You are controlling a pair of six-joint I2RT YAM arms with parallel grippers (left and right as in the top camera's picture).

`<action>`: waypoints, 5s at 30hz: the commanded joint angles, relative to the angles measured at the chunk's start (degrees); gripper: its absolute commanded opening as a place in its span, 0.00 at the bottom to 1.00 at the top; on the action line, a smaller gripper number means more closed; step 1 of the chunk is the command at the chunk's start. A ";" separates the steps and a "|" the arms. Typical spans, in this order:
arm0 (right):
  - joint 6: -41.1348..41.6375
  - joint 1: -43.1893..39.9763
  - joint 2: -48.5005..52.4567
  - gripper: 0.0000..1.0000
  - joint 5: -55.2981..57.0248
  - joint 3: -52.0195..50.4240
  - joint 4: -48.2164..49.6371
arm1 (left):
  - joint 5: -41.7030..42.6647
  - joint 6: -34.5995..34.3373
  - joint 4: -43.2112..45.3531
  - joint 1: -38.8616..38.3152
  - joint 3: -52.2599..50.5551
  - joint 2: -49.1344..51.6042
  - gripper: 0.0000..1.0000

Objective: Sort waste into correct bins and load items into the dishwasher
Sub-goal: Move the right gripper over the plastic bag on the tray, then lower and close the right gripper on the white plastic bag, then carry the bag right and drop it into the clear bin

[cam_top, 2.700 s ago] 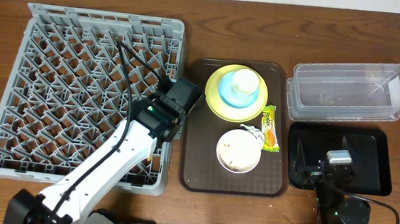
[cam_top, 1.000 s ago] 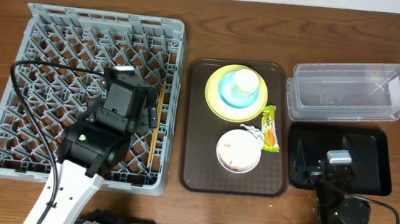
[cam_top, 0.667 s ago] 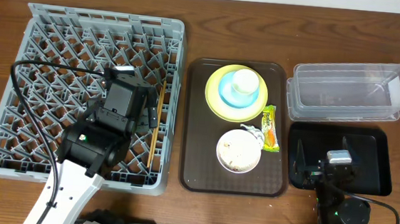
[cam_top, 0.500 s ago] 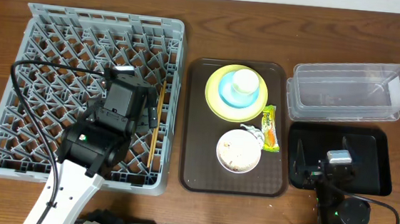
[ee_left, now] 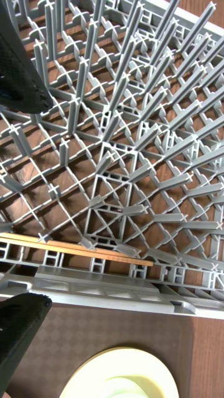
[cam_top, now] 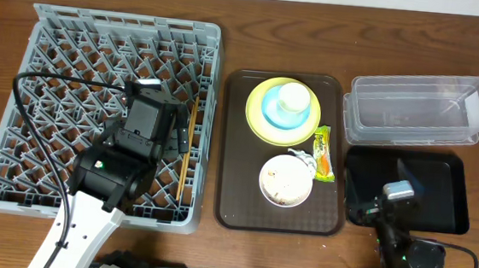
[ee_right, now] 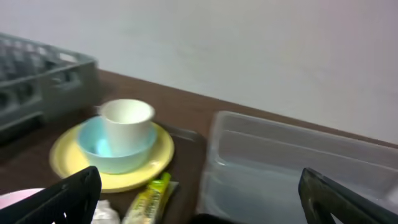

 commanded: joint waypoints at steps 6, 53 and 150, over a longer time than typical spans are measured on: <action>7.30 0.31 5.68 0.99 -3.08 15.19 -9.18 | -0.76 -0.09 -0.09 0.24 1.36 0.22 0.93; 36.22 13.46 67.80 0.01 3.63 37.31 -35.08 | -0.76 -0.09 -0.09 0.24 1.36 0.22 0.93; 34.67 -5.25 61.24 0.01 27.39 42.47 -46.27 | -0.76 -0.09 -0.09 0.24 1.36 0.22 0.93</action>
